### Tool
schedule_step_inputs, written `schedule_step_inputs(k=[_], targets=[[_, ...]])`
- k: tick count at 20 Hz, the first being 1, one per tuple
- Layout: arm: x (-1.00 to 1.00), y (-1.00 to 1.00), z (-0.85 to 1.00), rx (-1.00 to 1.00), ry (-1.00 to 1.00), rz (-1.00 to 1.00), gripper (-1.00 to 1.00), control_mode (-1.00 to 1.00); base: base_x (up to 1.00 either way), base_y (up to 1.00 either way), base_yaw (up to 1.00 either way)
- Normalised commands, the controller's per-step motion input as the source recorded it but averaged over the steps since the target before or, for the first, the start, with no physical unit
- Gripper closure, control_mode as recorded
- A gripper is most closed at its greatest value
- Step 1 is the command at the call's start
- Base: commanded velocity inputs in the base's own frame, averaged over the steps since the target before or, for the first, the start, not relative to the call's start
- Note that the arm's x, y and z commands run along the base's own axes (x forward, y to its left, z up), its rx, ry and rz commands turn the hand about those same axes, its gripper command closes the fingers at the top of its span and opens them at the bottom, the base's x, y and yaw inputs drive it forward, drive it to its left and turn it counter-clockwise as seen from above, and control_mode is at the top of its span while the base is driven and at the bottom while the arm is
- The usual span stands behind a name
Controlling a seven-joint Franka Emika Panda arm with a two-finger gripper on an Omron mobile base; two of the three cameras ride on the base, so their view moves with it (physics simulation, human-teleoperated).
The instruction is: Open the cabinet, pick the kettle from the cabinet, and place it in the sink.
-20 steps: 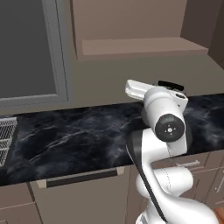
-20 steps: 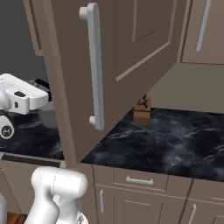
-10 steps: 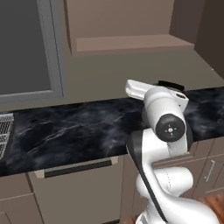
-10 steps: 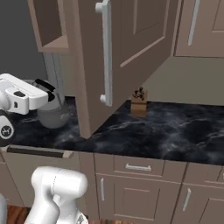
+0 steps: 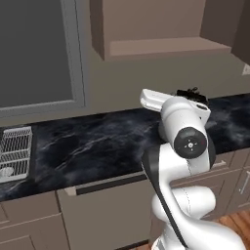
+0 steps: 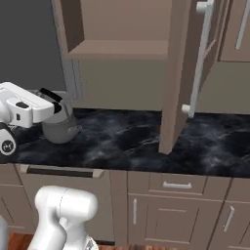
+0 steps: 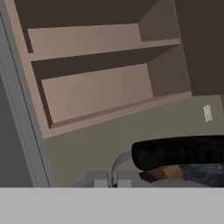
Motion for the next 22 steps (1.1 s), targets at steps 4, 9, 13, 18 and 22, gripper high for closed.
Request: schedule_step_inputs(k=[4, 9, 13, 18, 22], targets=[[0.0, 0.0, 0.0, 0.0, 0.0, 0.0, 1.0, 1.0, -0.25, 0.67, -0.01], [0.0, 0.0, 0.0, 0.0, 0.0, 0.0, 1.0, 1.0, -0.28, 0.71, 0.0], [0.0, 0.0, 0.0, 0.0, 0.0, 0.0, 1.0, 1.0, -0.24, 0.73, 0.0], [0.0, 0.0, 0.0, 0.0, 0.0, 0.0, 1.0, 1.0, -0.17, 0.75, 0.0], [0.0, 0.0, 0.0, 0.0, 0.0, 0.0, 1.0, 1.0, -0.06, 0.75, 0.0]])
